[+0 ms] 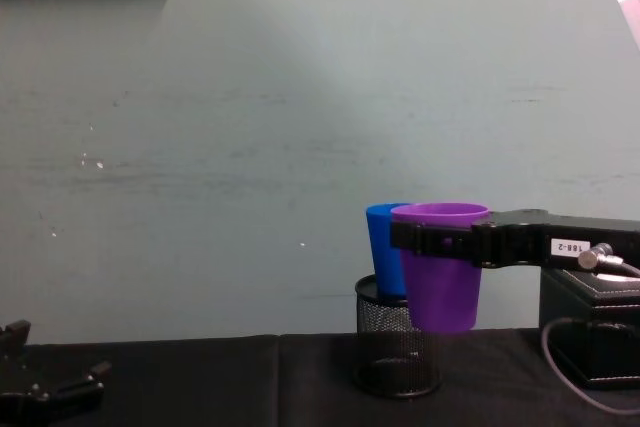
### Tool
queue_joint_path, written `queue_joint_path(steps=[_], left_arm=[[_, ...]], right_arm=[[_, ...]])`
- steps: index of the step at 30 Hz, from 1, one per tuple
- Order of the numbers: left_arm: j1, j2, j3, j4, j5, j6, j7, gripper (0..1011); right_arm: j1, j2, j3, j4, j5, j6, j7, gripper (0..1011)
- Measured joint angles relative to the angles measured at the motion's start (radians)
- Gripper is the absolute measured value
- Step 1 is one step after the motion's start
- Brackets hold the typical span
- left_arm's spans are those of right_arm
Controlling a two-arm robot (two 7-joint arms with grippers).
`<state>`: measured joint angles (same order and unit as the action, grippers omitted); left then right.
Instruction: Pick up one cup with a gripper and tap it against the other cup.
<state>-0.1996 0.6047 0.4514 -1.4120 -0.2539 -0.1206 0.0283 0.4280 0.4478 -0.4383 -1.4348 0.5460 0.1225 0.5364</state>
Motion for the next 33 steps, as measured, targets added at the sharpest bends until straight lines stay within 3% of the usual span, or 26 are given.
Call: queue_joint_path(steps=[33], left_arm=[[0.000,0.000,0.000,0.000,0.000,0.000,0.000,1000]], right_arm=[[0.000,0.000,0.000,0.000,0.000,0.000,0.000,748]])
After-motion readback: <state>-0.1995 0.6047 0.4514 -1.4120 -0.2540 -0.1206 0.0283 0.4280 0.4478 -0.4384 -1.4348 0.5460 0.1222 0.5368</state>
